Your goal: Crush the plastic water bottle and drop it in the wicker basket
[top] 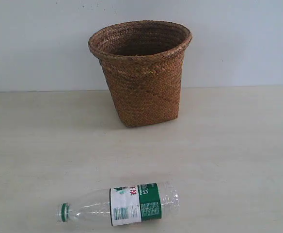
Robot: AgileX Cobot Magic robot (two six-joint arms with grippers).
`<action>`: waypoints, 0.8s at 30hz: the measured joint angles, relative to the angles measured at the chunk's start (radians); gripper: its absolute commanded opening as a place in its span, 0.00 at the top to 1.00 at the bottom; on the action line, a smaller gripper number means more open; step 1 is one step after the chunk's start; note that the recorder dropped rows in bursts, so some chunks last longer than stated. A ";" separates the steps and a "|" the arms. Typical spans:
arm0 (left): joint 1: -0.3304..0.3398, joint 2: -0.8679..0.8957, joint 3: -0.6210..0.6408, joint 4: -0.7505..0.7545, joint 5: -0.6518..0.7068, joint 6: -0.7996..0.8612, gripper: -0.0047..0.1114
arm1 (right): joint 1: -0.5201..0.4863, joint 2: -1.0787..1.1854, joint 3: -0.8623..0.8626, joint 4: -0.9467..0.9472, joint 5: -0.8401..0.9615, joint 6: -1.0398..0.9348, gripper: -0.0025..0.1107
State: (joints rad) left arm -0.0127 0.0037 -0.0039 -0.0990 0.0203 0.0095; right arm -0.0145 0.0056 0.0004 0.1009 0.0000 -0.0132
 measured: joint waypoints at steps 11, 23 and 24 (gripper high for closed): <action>0.000 0.021 -0.021 -0.051 -0.182 -0.118 0.92 | 0.000 0.012 -0.073 0.004 -0.178 0.080 0.98; 0.000 0.436 -0.372 -0.016 -0.090 -0.121 0.92 | 0.000 0.353 -0.359 -0.012 -0.185 0.082 0.98; 0.000 0.469 -0.397 -0.009 -0.073 -0.121 0.92 | 0.000 0.392 -0.380 -0.018 -0.185 0.082 0.98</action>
State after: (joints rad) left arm -0.0127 0.4730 -0.4006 -0.1076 -0.0526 -0.1119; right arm -0.0145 0.3974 -0.3795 0.0834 -0.1852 0.0684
